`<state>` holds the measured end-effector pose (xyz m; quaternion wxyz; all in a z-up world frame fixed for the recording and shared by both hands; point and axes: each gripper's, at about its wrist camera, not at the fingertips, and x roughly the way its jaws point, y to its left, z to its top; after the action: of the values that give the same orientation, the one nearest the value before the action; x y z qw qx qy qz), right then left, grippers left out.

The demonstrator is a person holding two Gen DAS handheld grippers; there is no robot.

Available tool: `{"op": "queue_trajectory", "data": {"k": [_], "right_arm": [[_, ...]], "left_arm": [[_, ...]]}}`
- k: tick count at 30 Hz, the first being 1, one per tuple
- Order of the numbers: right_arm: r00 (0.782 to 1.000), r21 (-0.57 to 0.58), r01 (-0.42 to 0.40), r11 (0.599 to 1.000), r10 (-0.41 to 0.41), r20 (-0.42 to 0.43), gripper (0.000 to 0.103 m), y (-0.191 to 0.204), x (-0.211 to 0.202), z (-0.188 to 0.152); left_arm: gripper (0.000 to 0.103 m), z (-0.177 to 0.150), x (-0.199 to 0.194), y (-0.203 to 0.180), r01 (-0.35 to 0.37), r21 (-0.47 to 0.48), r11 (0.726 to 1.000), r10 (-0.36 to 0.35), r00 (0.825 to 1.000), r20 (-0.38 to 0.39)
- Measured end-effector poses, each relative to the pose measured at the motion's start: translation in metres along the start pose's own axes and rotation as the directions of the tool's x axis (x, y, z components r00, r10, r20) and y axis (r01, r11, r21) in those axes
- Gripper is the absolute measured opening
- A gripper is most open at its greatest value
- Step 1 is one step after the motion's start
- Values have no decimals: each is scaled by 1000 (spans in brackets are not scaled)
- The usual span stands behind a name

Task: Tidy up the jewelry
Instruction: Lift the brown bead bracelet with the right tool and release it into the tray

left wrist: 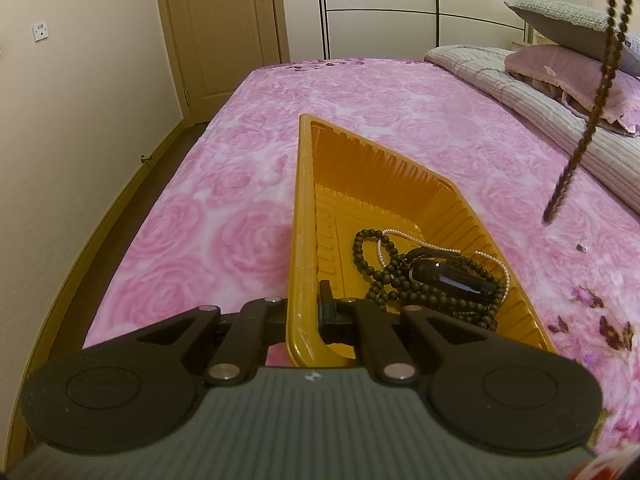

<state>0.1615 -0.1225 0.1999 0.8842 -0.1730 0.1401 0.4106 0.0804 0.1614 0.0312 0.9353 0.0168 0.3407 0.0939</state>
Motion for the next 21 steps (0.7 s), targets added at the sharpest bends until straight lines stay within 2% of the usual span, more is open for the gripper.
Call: {"op": "queue_trajectory", "data": {"k": [5,11,21], "right_arm": [[994,-56,-109,992,109,-8,6,32,26,11],[978,-105,-204,973,197,-66,6,67,71,5],[968,-109,-247,963,239,-74,6,79,117,4]], "left_arm": [[5,0,1,1,4,-4,1000,-4,1000,0],[5,-1,1,2,7,-8,1000,-7,1000,1],[5,-1,2,3,10,-16,1000,-10,1000,0]]}}
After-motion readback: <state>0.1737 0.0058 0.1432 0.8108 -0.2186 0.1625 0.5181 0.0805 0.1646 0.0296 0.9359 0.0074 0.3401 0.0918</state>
